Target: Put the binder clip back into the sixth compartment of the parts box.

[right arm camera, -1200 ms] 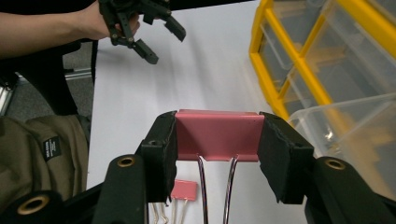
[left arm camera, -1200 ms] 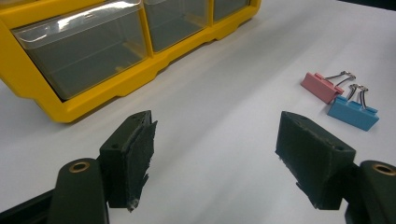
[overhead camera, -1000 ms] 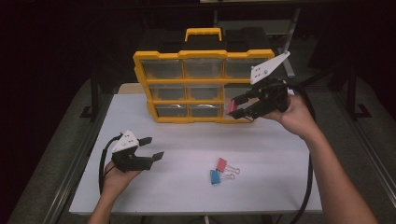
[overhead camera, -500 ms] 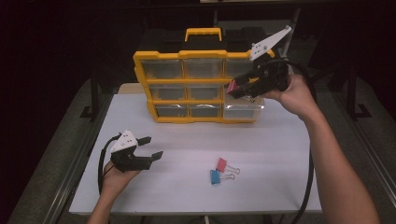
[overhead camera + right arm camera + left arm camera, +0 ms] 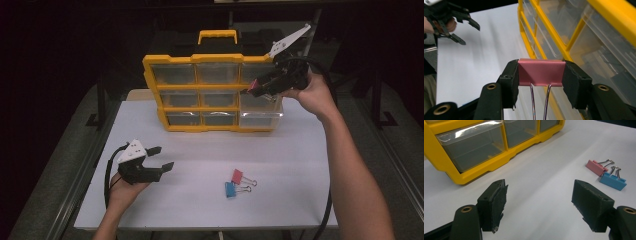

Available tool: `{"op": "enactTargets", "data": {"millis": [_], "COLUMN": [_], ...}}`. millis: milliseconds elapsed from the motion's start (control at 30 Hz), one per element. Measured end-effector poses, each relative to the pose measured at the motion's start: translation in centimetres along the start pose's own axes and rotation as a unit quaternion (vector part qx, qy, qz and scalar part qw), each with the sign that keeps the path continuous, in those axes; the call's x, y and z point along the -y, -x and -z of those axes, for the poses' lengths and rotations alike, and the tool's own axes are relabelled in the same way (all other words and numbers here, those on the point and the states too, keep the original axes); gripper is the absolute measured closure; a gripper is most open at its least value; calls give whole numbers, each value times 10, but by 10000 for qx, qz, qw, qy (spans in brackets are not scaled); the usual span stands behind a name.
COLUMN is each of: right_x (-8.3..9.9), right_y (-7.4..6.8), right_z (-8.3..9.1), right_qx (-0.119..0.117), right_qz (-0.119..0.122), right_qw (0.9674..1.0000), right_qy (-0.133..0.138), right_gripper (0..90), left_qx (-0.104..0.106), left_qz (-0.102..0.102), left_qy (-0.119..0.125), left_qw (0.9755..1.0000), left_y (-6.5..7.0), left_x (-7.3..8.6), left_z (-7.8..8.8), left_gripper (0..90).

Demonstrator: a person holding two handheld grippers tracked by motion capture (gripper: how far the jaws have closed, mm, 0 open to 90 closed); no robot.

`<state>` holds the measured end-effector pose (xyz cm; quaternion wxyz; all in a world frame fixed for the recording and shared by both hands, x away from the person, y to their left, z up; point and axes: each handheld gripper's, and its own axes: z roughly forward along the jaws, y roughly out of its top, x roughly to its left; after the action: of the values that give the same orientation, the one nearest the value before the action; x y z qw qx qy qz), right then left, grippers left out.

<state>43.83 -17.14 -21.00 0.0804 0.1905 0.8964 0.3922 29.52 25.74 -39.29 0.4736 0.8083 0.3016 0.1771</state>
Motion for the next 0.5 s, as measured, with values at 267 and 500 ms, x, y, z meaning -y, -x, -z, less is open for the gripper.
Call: {"op": "enactTargets", "data": {"millis": [267,500], "right_x": [5,9], "right_y": [1,1], "right_z": [-10,-17], "right_qx": [-14,-44], "right_qz": [15,33], "right_qw": [10000,9998], "right_qy": [-81,-200], "right_gripper": [485,485], "left_qx": [2,0], "left_qz": [-12,3], "left_qy": [-18,-16], "left_qw": [10000,10000], "left_y": [-1,0], "left_x": [0,0], "left_z": [2,1], "left_gripper": [278,278]}}
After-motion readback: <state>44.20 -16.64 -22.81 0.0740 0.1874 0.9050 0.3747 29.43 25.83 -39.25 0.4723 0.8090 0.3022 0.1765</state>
